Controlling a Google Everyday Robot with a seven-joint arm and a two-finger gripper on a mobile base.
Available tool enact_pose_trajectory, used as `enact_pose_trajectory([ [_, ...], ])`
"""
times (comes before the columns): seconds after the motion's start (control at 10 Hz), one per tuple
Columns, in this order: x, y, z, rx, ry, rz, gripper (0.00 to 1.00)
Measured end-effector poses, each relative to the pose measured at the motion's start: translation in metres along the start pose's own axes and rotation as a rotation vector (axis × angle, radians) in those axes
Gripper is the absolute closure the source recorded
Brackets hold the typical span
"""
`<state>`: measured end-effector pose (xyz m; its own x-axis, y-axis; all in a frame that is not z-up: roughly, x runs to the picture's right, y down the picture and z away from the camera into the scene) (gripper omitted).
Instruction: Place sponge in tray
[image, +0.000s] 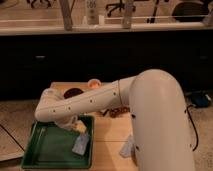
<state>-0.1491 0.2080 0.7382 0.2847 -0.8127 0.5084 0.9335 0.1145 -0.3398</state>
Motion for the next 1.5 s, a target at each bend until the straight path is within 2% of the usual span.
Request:
enact_pose_trajectory([
  [0.2, 0.000, -0.001, 0.000, 0.003, 0.000, -0.008, 0.45],
  [0.5, -0.002, -0.006, -0.001, 0.008, -0.001, -0.028, 0.58],
  [1.1, -0.004, -0.011, -0.002, 0.017, -0.002, -0.055, 0.58],
  [1.3, -0.005, -0.013, -0.003, 0.020, -0.002, -0.065, 0.63],
  [1.4, -0.006, -0.014, -0.003, 0.020, -0.002, -0.069, 0.60],
  [1.5, -0.006, -0.015, -0.004, 0.021, -0.002, -0.074, 0.51],
])
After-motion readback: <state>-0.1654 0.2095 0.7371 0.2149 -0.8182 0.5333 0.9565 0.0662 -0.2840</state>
